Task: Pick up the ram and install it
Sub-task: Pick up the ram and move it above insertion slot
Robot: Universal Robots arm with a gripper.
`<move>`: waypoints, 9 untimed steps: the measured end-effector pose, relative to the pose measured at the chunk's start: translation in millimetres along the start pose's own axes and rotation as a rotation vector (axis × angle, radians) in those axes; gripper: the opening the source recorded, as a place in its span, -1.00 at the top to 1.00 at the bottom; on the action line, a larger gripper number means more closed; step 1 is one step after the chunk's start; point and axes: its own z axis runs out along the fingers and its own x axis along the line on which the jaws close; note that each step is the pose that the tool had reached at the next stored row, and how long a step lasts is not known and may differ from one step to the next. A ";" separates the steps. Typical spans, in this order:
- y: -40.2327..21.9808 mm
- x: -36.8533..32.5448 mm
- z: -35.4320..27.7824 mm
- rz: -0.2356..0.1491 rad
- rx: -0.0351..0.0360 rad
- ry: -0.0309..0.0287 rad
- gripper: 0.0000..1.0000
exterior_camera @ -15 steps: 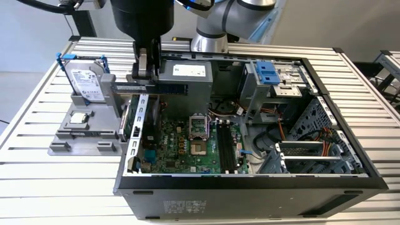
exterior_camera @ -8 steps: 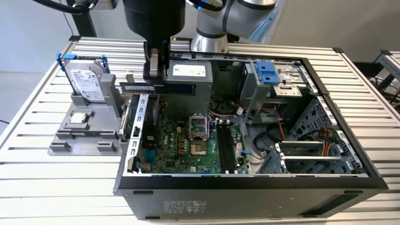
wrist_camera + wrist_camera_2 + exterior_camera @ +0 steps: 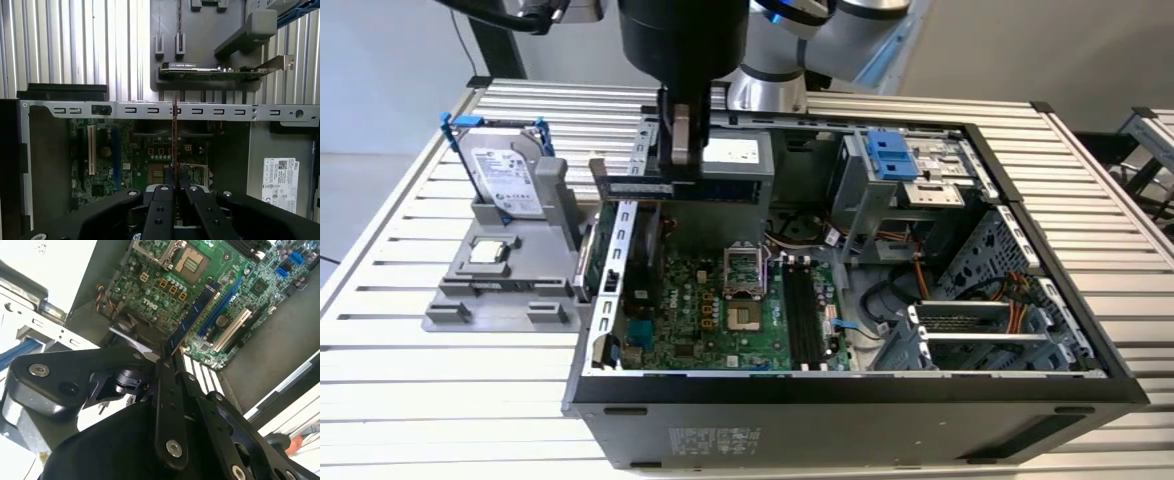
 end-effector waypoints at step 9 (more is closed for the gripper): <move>-26.1 -0.4 -0.5 0.000 -0.0008 0.0000 1.00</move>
